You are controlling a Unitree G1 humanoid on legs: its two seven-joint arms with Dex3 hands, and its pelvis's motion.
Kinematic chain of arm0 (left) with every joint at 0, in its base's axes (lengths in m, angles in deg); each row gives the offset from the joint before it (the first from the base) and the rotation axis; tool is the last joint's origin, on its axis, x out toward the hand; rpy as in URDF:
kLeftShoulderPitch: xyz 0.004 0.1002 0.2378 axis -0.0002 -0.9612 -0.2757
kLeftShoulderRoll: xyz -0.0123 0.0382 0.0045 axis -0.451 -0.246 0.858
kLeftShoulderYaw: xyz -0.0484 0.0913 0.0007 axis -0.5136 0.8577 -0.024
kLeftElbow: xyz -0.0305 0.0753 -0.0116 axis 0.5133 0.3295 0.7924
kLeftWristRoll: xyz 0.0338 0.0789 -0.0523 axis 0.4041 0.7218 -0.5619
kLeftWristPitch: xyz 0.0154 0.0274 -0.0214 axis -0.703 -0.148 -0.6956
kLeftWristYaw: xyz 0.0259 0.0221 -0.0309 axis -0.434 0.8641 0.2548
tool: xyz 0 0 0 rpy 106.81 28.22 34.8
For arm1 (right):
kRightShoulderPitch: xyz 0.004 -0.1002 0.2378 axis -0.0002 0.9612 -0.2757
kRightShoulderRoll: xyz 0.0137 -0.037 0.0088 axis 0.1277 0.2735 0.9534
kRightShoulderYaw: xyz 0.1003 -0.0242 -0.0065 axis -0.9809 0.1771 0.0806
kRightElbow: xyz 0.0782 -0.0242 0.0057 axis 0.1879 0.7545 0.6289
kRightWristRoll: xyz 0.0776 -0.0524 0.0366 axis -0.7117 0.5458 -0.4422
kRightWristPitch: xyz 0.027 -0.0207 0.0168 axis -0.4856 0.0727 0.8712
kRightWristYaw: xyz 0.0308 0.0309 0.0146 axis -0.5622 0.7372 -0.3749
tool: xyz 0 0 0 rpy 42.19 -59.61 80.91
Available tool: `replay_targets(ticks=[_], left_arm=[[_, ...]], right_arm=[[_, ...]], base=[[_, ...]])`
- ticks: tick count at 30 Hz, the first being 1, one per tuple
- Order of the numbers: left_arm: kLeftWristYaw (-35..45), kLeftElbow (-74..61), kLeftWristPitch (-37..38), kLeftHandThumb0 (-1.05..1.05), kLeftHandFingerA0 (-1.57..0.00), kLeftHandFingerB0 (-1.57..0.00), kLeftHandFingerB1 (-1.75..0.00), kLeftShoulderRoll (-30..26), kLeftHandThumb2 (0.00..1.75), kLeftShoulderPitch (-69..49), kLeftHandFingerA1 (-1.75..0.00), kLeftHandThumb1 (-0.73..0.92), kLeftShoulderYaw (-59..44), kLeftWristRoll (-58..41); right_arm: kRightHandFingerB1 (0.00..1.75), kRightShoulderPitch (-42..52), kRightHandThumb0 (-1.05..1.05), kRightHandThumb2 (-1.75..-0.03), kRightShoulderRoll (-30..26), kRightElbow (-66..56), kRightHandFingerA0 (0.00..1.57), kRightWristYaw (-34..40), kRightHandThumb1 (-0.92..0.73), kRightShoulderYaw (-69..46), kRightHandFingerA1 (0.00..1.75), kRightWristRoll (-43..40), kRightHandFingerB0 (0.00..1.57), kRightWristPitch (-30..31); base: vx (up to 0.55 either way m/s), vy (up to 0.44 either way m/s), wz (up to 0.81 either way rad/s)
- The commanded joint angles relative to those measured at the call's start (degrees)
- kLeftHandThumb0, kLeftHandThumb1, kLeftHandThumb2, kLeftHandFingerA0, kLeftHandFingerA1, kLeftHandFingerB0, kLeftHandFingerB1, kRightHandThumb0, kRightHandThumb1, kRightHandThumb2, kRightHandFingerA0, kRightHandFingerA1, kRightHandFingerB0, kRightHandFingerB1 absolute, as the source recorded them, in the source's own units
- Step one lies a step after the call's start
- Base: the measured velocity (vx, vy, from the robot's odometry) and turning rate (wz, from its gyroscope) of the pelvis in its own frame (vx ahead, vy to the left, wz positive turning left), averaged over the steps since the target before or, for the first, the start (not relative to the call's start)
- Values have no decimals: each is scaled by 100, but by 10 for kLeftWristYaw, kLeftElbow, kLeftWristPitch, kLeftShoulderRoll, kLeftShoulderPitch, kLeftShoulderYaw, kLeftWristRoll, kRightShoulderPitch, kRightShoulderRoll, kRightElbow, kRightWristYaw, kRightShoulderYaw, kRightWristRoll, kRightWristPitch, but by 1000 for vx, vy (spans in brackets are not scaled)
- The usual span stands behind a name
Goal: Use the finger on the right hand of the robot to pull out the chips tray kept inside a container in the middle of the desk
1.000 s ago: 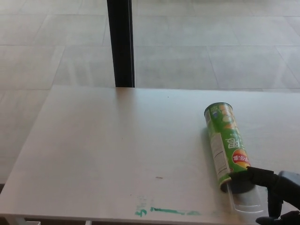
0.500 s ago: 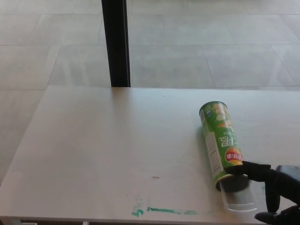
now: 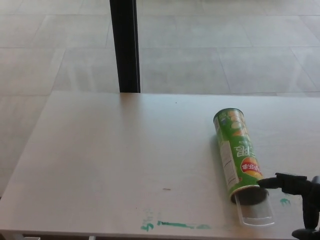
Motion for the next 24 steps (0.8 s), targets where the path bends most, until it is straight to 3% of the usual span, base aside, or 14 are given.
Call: replay_targets(ticks=[1, 11, 18, 21, 24], left_arm=[[1, -2, 8, -42, -48, -47, -40, -2, 62, -1, -53, 73, -6, -7], [-6, 1, 11, -42, -51, -50, -40, -2, 61, 2, -56, 73, 1, 0], [-5, -17, 8, -42, -48, -47, -40, -3, 62, -8, -53, 74, 0, -1], [-5, -15, 6, -42, -49, -48, -40, -3, 62, -7, -56, 73, 2, 0], [3, -3, 7, -40, -49, -47, -41, -1, 62, 0, -57, 73, -5, -9]], right_arm=[[35, 14, -10, -58, -8, 20, 73, -7, -53, -2, 128, 10, 23, 8], [36, -12, -9, -56, 26, 67, 80, 25, -51, 33, 129, 47, 28, 4], [38, -31, -8, -55, 44, 103, 78, 35, -51, 60, 129, 68, 26, 10], [37, -38, -5, -57, 54, 111, 72, 25, -54, 62, 139, 53, 24, 24], [35, -41, -8, -57, 62, 111, 73, 31, -54, 63, 133, 64, 24, 30]], base=[[0, 0, 0], [0, 0, 0], [0, 0, 0], [0, 0, 0], [0, 0, 0]])
